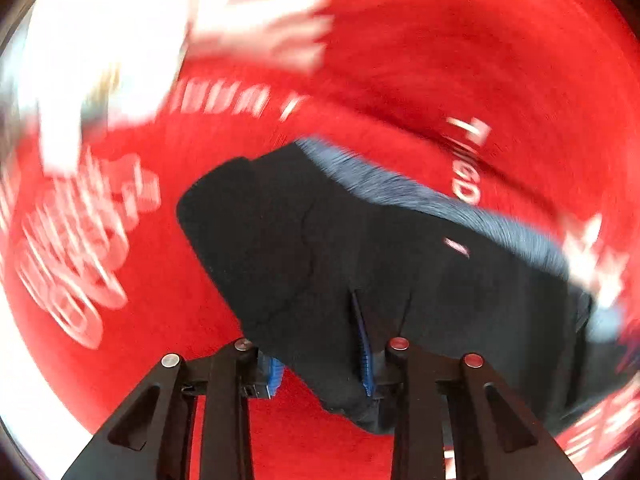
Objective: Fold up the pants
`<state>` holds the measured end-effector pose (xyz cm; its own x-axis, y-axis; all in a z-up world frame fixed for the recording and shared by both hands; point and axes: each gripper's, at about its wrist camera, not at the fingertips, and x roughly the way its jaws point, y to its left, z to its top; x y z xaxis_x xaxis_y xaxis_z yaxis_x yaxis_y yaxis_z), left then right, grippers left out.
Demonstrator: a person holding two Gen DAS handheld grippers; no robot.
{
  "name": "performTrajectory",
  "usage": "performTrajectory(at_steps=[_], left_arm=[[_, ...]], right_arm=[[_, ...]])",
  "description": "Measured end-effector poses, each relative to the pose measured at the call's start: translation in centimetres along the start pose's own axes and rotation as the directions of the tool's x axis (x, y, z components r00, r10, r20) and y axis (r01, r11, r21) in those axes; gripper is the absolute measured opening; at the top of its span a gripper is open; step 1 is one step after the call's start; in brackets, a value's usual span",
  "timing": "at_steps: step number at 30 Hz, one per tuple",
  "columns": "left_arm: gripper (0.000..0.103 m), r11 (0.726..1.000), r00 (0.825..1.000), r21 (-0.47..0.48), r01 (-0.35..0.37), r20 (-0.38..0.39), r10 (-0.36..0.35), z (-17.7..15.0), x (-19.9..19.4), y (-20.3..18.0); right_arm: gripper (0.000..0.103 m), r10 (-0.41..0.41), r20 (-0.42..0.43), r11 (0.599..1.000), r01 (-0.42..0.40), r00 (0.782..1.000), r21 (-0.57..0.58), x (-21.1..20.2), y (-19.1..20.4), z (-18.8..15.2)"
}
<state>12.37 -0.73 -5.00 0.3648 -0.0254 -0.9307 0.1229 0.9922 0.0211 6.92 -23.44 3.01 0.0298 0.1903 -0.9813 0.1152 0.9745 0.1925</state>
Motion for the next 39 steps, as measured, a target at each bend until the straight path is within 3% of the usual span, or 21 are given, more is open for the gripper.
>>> performTrajectory(at_steps=[3, 6, 8, 10, 12, 14, 18, 19, 20, 21, 22, 24, 25, 32, 39], left_arm=[[0.031, 0.977, 0.989, 0.188, -0.106, 0.12, 0.084, -1.0, -2.1, -3.0], [0.031, 0.95, 0.981, 0.273, -0.148, 0.162, 0.106, -1.4, -2.3, -4.3], [0.031, 0.944, 0.98, 0.292, -0.157, 0.166, 0.112, -1.7, -2.2, -4.3], [0.031, 0.943, 0.981, 0.293, -0.157, 0.159, 0.114, -2.1, -2.4, -3.8], [0.031, 0.944, 0.981, 0.293, -0.154, 0.162, 0.11, -2.4, -2.4, -3.7], [0.031, 0.94, 0.978, 0.301, -0.161, 0.173, 0.112, -2.3, -2.5, -3.9], [0.031, 0.928, 0.971, 0.326, -0.181, 0.207, 0.117, -2.5, -2.9, -4.6], [0.031, 0.925, 0.97, 0.334, -0.183, 0.215, 0.115, -2.5, -3.1, -4.8], [0.031, 0.922, 0.97, 0.34, -0.183, 0.215, 0.114, -2.6, -3.3, -5.1], [0.031, 0.923, 0.973, 0.343, -0.174, 0.205, 0.107, -2.7, -3.5, -5.2], [0.031, 0.924, 0.974, 0.349, -0.16, 0.207, 0.09, -2.7, -4.0, -5.5], [0.031, 0.912, 0.969, 0.378, -0.16, 0.237, 0.072, -2.8, -5.5, -6.6], [0.031, 0.908, 0.966, 0.387, -0.161, 0.25, 0.064, -2.8, -6.3, -7.1], [0.031, 0.893, 0.946, 0.444, -0.079, 0.315, -0.073, -2.1, -13.3, -13.3], [0.031, 0.822, 0.919, 0.57, 0.005, 0.321, -0.229, -3.4, -17.0, -23.5]], right_arm=[[0.082, 0.116, 0.006, 0.993, -0.116, 0.993, 0.019, -0.6, 0.8, 3.5], [0.082, 0.252, -0.053, 0.968, -0.252, 0.966, 0.009, 0.7, 3.4, 8.0], [0.083, 0.336, -0.11, 0.941, -0.338, 0.935, 0.004, 2.0, 5.9, 10.4], [0.083, 0.429, -0.195, 0.899, -0.438, 0.882, -0.002, 3.9, 9.0, 12.6], [0.083, 0.446, -0.267, 0.883, -0.469, 0.854, -0.026, 5.7, 11.7, 13.5], [0.083, 0.401, -0.329, 0.891, -0.447, 0.855, -0.077, 7.4, 14.3, 14.2], [0.082, 0.349, -0.44, 0.888, -0.442, 0.828, -0.126, 10.2, 17.0, 13.8], [0.07, 0.34, -0.455, 0.89, -0.437, 0.823, -0.126, 10.9, 17.2, 13.7], [0.051, 0.342, -0.46, 0.892, -0.437, 0.82, -0.116, 11.4, 17.2, 13.5], [0.027, 0.336, -0.454, 0.897, -0.427, 0.825, -0.112, 11.6, 17.0, 13.4], [0.02, 0.314, -0.426, 0.909, -0.398, 0.848, -0.121, 11.2, 16.4, 13.3], [0.018, 0.325, -0.376, 0.911, -0.395, 0.868, -0.123, 10.1, 15.3, 13.0], [0.018, 0.359, -0.347, 0.902, -0.418, 0.866, -0.11, 9.2, 14.5, 12.7], [0.018, 0.575, -0.12, 0.813, -0.582, 0.809, -0.025, 0.1, 5.9, 9.3], [0.019, 0.584, 0.098, 0.807, -0.59, 0.806, 0.039, -7.7, -4.6, 4.2]])
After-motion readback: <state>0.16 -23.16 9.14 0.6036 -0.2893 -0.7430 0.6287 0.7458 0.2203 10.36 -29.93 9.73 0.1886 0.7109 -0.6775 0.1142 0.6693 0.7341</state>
